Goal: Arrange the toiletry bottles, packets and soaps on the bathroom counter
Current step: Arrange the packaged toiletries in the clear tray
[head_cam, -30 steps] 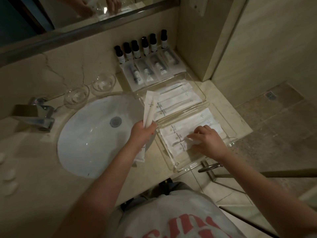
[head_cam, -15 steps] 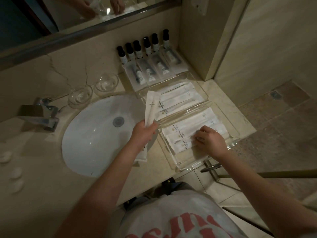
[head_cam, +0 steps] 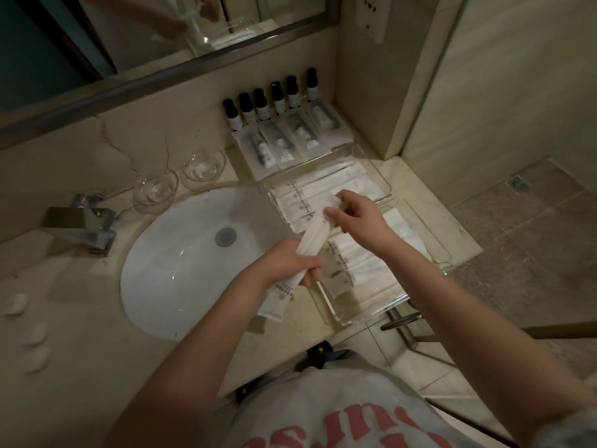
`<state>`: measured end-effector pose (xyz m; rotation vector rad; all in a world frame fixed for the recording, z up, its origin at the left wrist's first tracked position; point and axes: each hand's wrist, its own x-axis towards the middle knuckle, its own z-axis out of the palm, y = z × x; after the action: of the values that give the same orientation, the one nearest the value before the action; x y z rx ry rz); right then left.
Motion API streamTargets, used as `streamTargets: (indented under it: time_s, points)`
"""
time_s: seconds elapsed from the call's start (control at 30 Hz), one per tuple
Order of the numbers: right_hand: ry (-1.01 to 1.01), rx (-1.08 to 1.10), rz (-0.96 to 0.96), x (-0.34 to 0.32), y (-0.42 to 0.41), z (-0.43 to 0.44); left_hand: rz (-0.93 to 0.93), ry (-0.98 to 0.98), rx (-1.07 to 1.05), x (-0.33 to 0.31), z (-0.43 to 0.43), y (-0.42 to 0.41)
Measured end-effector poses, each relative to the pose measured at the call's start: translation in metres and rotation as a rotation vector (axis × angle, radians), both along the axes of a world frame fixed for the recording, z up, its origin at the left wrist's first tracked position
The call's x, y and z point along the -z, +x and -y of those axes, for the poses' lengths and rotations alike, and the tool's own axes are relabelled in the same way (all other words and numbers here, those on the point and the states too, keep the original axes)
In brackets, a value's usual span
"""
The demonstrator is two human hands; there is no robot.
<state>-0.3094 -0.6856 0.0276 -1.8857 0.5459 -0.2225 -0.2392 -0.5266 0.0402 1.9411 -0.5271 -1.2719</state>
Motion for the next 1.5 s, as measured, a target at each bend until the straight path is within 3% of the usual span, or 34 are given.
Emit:
streamTargets:
  time_s: [0.13,0.27,0.47,0.63,0.93,1.1,1.27,1.37,1.5]
  points:
    - [-0.056,0.145,-0.067,0.008,-0.013,0.015,0.05,0.042,0.054,0.011,-0.011,0.005]
    - [-0.103,0.293,-0.212,0.024,-0.04,0.035,0.246,0.113,0.121,0.028,-0.012,0.002]
    - [-0.158,0.455,-0.339,0.037,-0.078,0.053,0.429,0.028,0.257,0.042,0.009,-0.034]
    - [-0.342,0.496,-0.429,0.04,-0.104,0.062,0.5,0.02,0.417,0.062,0.022,-0.064]
    - [-0.729,0.331,-0.626,0.061,-0.117,0.063,0.699,0.076,0.588,0.08,0.024,-0.075]
    - [-0.882,0.287,-0.567,0.07,-0.122,0.054,0.802,0.098,0.673,0.082,0.023,-0.074]
    - [-0.85,0.045,-0.463,0.07,-0.121,0.035,0.891,0.117,0.632,0.083,0.02,-0.072]
    - [-0.777,-0.214,-0.576,0.067,-0.116,0.032,1.035,0.158,0.521,0.08,0.014,-0.066]
    - [-0.749,-0.362,-0.683,0.068,-0.111,0.033,1.078,0.281,0.603,0.079,0.008,-0.062]
